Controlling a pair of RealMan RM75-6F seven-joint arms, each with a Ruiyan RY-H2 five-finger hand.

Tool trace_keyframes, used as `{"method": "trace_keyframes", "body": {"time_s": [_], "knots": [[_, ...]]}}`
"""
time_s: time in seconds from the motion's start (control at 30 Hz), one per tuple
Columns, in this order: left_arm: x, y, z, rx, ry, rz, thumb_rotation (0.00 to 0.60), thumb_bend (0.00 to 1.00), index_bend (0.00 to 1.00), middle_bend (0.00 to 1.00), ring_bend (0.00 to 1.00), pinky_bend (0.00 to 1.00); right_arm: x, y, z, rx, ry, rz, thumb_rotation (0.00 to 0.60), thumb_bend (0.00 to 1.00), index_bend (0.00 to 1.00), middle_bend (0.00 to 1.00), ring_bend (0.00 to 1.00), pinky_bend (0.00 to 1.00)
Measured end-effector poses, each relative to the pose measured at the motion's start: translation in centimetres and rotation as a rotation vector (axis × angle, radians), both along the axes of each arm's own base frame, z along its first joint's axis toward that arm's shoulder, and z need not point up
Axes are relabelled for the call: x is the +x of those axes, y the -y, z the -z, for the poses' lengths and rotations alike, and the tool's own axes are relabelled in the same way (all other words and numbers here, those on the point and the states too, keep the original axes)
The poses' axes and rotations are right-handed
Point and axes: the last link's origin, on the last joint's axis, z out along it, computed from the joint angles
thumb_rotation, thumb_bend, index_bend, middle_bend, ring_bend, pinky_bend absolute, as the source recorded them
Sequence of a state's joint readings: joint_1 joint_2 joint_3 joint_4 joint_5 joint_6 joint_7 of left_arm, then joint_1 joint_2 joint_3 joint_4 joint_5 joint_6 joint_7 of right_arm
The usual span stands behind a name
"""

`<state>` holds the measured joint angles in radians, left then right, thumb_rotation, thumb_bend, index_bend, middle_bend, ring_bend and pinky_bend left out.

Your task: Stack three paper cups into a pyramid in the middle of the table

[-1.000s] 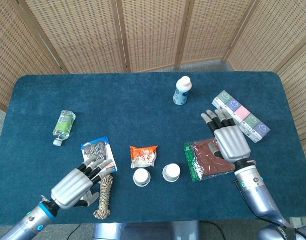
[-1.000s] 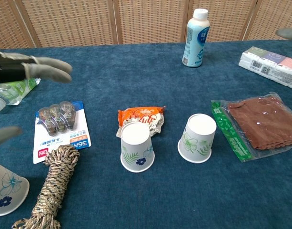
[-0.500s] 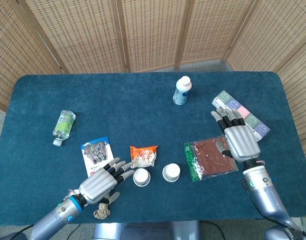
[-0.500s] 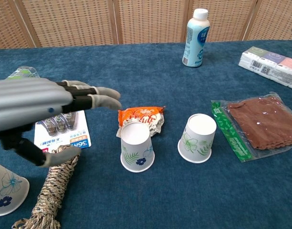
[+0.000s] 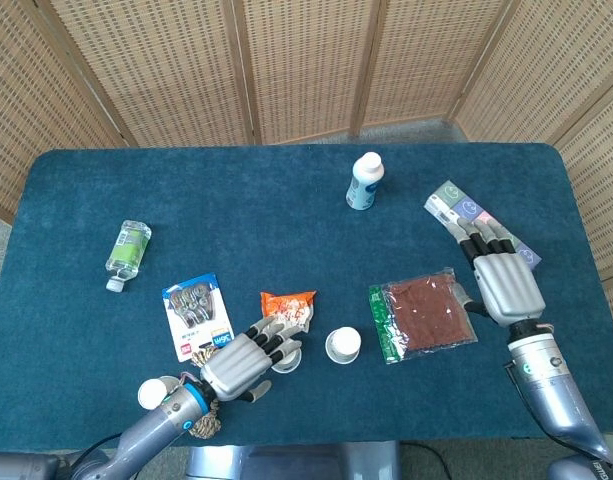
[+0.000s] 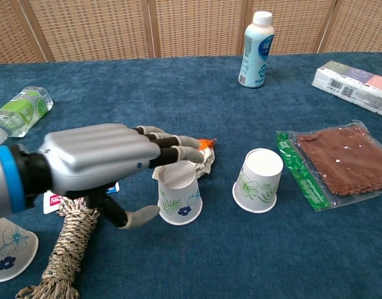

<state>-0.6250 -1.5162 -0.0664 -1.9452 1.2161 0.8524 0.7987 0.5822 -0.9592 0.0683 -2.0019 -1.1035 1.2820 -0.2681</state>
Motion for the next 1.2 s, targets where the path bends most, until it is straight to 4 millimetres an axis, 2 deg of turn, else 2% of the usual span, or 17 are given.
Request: {"method": "trace_keyframes", "body": {"time_s": [0.2, 0.53, 0.73, 1.0, 1.2], "knots": [[0.9, -0.6, 1.5, -0.010, -0.003, -0.005, 0.507, 0.51, 0.01, 0.00, 0.00, 0.04, -0.7, -0.2, -0.5, 0.002, 0.012, 0.020, 0.600, 0.41, 0.00, 0.00, 0.00, 0.00], [0.9, -0.8, 2.3, -0.015, 0.000, -0.030, 0.600, 0.51, 0.05, 0.00, 0.00, 0.24, -1.2, -0.3, -0.9, 0.008, 0.030, 0.033, 0.600, 0.41, 0.00, 0.00, 0.00, 0.00], [0.8, -0.8, 2.4, -0.008, 0.004, -0.035, 0.600, 0.51, 0.06, 0.00, 0.00, 0.31, -1.1, -0.3, -0.9, 0.015, 0.039, 0.032, 0.600, 0.42, 0.00, 0.00, 0.00, 0.00], [0.9, -0.8, 2.7, -0.002, 0.020, -0.041, 0.600, 0.51, 0.19, 0.00, 0.00, 0.39, -1.1, -0.3, -0.8, 0.023, 0.044, 0.039, 0.600, 0.42, 0.00, 0.00, 0.00, 0.00], [1.3, -0.9, 3.0, -0.003, 0.041, -0.051, 0.600, 0.51, 0.28, 0.02, 0.06, 0.46, -1.3, -0.4, -0.7, 0.031, 0.055, 0.048, 0.600, 0.42, 0.00, 0.00, 0.00, 0.00]]}}
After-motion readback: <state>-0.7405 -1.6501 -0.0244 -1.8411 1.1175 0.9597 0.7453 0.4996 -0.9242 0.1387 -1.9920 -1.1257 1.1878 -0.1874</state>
